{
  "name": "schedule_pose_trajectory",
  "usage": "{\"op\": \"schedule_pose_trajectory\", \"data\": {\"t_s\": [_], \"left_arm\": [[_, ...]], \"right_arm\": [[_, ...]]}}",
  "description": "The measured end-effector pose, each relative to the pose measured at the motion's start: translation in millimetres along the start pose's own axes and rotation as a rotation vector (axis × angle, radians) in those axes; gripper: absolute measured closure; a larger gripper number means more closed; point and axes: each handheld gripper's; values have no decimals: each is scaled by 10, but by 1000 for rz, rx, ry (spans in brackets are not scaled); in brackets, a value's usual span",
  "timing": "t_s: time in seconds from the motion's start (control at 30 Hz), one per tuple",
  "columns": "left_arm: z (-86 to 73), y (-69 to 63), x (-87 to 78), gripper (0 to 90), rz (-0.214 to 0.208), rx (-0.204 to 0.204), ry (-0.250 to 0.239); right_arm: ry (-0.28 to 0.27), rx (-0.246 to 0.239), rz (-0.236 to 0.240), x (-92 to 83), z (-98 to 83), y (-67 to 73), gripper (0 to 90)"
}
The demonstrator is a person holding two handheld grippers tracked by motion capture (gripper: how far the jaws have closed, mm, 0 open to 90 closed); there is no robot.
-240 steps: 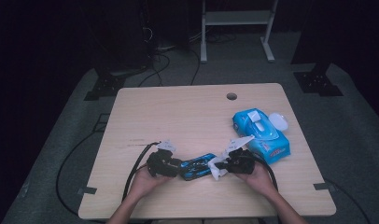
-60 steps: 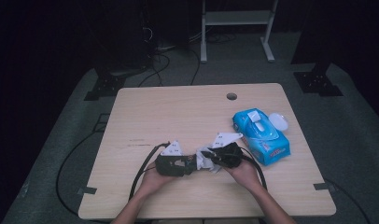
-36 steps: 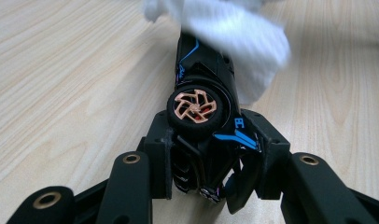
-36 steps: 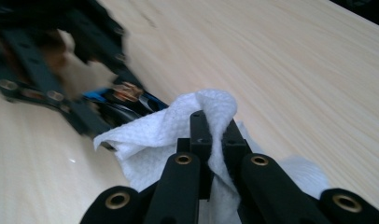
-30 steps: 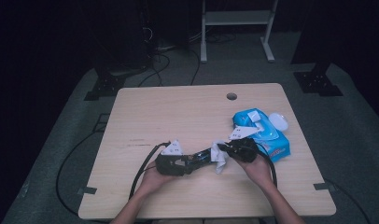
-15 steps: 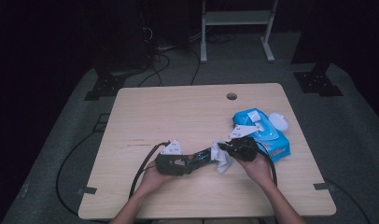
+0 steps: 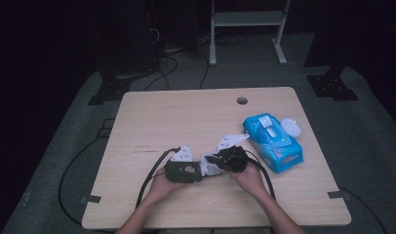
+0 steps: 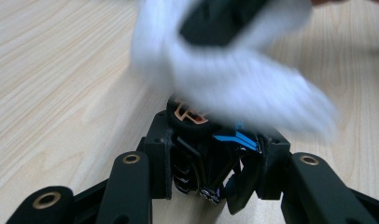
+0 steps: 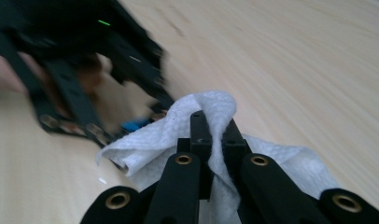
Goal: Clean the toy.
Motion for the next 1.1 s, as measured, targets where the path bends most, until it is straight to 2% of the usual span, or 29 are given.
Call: {"op": "schedule_pose_trajectory", "data": {"t_s": [0.03, 0.13, 0.23, 0.43, 0.47, 0.53, 0.83, 0.97, 1.1], "left_arm": [[-1, 5, -2, 577, -1, -1, 1], [-6, 15, -6, 578, -5, -6, -2], [-9, 22, -13, 579, -5, -2, -1], [-8, 41, -25, 577, 6, 4, 2], [-8, 41, -25, 577, 6, 4, 2], [-6, 56, -34, 576, 9, 5, 2], [-20, 90, -66, 577, 19, 4, 1], [-27, 103, -80, 577, 22, 7, 4], [-32, 117, -86, 576, 22, 8, 2]], "right_arm": [[6, -36, 14, 85, 67, 99, 872], [13, -54, 3, 110, 86, 126, 872], [25, -36, -46, 9, 21, 12, 872], [13, 53, -129, -290, -220, -329, 872], [13, 53, -129, -290, -220, -329, 872], [6, 90, -130, -365, -284, -410, 872], [20, 75, -152, -342, -271, -384, 872], [28, 60, -144, -328, -238, -374, 872], [40, 74, -136, -337, -271, -408, 872]]}}
Point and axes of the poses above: each handheld gripper's, and its own axes: x roughly forward along the jaws, z roughly out of its top, y roughly to its left, and after that the axes turned 3 degrees about y, right-handed
